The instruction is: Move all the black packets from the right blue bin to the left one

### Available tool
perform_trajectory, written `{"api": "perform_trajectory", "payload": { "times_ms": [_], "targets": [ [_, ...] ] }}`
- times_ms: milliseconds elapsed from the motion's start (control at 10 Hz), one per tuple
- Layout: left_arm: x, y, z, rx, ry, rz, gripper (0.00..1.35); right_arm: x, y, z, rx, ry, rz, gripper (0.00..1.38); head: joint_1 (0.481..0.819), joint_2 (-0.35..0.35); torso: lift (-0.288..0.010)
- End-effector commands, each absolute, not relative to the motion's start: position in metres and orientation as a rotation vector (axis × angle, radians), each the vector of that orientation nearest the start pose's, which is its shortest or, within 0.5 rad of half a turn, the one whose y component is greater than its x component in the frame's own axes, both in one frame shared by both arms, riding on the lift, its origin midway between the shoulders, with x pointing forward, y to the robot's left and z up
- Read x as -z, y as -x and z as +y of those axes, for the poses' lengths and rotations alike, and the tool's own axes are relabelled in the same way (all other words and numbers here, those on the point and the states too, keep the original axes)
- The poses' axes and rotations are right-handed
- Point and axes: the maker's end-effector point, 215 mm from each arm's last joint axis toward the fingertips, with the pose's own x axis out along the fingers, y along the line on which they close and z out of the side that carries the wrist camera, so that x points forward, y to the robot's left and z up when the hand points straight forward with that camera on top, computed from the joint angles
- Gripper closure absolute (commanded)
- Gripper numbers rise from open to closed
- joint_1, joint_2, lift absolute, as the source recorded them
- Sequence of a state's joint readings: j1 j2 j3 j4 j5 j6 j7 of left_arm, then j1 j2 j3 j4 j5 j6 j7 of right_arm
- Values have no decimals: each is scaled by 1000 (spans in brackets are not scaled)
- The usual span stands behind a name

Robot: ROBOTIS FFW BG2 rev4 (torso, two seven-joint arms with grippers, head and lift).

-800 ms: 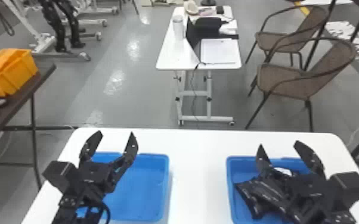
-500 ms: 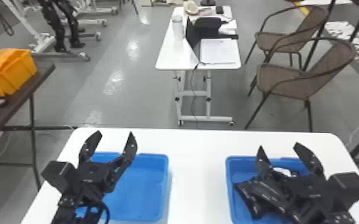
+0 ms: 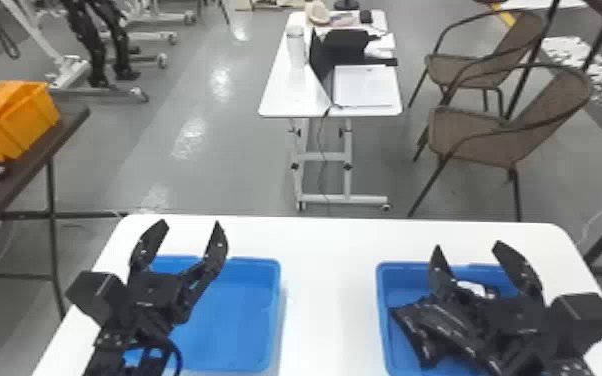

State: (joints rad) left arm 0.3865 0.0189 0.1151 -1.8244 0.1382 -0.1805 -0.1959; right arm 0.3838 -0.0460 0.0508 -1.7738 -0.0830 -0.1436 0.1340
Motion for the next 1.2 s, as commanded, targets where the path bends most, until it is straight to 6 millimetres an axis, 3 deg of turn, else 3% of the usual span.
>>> {"api": "perform_trajectory", "payload": {
  "times_ms": [0, 400, 800, 1100],
  "targets": [
    [346, -470, 262, 75, 73, -68, 220, 392, -466, -183, -177, -57, 46, 199, 695, 95, 0],
    [349, -470, 262, 75, 77, -63, 220, 440, -455, -199, -95, -49, 254, 200, 695, 79, 0],
    [352, -471, 261, 77, 83, -56, 220, 508, -433, -221, -52, -91, 441, 199, 695, 63, 0],
    [351, -471, 261, 76, 85, -61, 220, 547, -423, -228, -106, -61, 549, 196, 695, 49, 0]
  ]
}}
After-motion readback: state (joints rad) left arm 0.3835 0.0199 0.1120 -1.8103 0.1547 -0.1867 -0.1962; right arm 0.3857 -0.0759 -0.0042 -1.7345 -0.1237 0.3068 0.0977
